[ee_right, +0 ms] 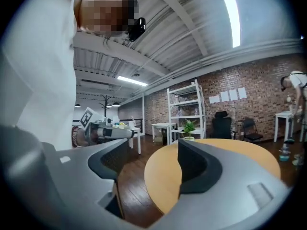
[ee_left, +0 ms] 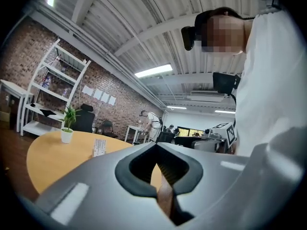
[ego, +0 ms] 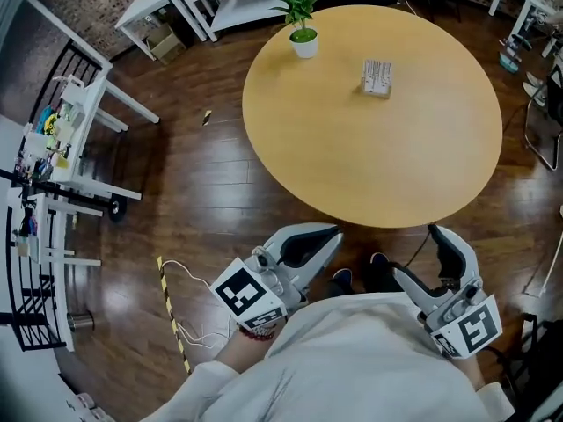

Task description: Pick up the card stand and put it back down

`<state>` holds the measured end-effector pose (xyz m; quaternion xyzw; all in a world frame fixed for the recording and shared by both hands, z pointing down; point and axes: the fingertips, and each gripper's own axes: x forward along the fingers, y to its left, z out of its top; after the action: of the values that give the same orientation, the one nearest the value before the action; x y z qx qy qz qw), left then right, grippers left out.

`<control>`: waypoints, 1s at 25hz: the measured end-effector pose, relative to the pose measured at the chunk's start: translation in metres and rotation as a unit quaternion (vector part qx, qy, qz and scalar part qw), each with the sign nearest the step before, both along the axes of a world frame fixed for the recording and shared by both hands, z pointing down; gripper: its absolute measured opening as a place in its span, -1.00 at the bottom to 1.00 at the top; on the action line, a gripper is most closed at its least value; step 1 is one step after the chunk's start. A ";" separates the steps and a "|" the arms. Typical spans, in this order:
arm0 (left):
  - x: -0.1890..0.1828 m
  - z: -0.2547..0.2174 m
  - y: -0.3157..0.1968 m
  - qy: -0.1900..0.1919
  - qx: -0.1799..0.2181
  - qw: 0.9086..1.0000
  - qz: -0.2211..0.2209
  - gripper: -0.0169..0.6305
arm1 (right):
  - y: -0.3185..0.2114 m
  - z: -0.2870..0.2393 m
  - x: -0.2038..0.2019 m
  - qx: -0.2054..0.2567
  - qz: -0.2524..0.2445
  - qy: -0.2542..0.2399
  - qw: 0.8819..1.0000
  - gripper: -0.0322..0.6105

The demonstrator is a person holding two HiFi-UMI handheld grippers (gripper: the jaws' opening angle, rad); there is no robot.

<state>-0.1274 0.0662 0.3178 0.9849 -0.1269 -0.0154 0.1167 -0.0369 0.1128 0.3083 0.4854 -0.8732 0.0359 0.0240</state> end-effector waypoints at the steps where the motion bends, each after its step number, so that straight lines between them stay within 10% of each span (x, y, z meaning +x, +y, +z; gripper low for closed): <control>1: -0.001 0.000 0.004 0.002 -0.004 1.000 0.001 -0.97 | 0.004 -0.002 0.015 -0.001 0.027 -0.004 1.000 0.08; 10: 0.009 -0.015 0.009 0.034 -0.029 0.999 -0.012 -0.97 | 0.013 -0.029 0.135 0.009 0.182 0.005 0.983 0.02; 25: -0.004 -0.032 0.006 0.058 -0.037 0.998 0.006 -0.97 | 0.034 -0.051 0.121 0.034 0.200 0.038 0.979 0.01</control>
<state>-0.1315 0.0723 0.2857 0.9780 -0.1144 -0.0673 0.1607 0.0838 0.1471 0.2569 0.6514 -0.7579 -0.0083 0.0334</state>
